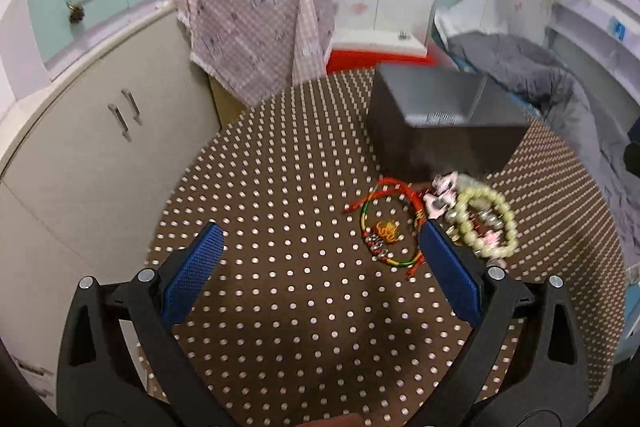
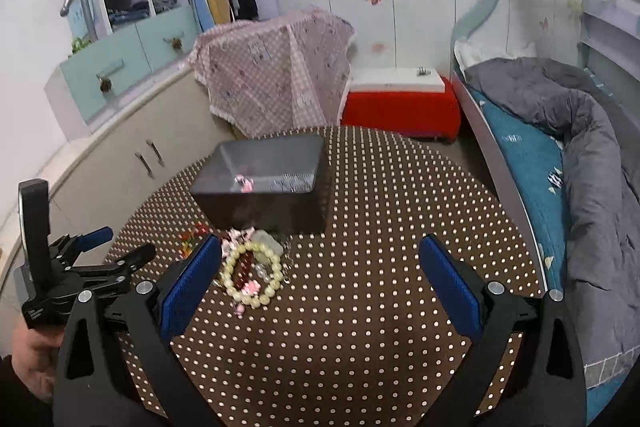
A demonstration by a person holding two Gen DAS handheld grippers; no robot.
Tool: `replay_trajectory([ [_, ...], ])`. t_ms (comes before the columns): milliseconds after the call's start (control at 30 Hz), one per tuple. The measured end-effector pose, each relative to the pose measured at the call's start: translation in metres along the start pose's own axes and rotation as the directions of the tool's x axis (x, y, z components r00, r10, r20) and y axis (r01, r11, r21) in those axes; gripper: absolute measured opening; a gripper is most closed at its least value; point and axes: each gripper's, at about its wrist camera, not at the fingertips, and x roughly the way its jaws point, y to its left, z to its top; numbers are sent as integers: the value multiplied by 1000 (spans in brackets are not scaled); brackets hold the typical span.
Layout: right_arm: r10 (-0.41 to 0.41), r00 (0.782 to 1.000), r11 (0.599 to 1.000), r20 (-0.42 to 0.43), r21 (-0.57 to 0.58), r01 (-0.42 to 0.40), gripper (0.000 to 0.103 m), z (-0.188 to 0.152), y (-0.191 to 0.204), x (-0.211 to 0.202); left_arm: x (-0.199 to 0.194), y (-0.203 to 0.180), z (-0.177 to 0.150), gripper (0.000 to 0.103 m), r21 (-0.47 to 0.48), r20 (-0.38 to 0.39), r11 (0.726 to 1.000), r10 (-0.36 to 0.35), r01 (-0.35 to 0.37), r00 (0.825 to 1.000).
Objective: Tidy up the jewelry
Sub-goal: 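Grasp the red string bracelet with the left tool while the right tool grasps the white bead bracelet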
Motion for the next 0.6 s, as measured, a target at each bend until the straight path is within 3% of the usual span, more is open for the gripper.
replay_trajectory([
  [267,1,997,1000,-73,-8,-2,95,-6,1,26,36,-11,-3,92,62,-74,998,19,-14,997],
  [333,1,996,1000,-89,-18,-3,95,-7,3,33,43,-15,-4,86,82,-95,996,24,-17,995],
  [467,3,990,999,-139,-36,-8,95,-13,6,53,45,-19,-4,61,82,-98,996,-38,46,994],
  [533,-7,985,999,-173,-45,-1,95,-16,10,66,43,-25,-3,32,106,-93,992,-66,76,993],
  [600,7,981,998,-196,-63,-20,87,-19,16,77,39,-31,-5,19,130,-86,987,-83,94,993],
])
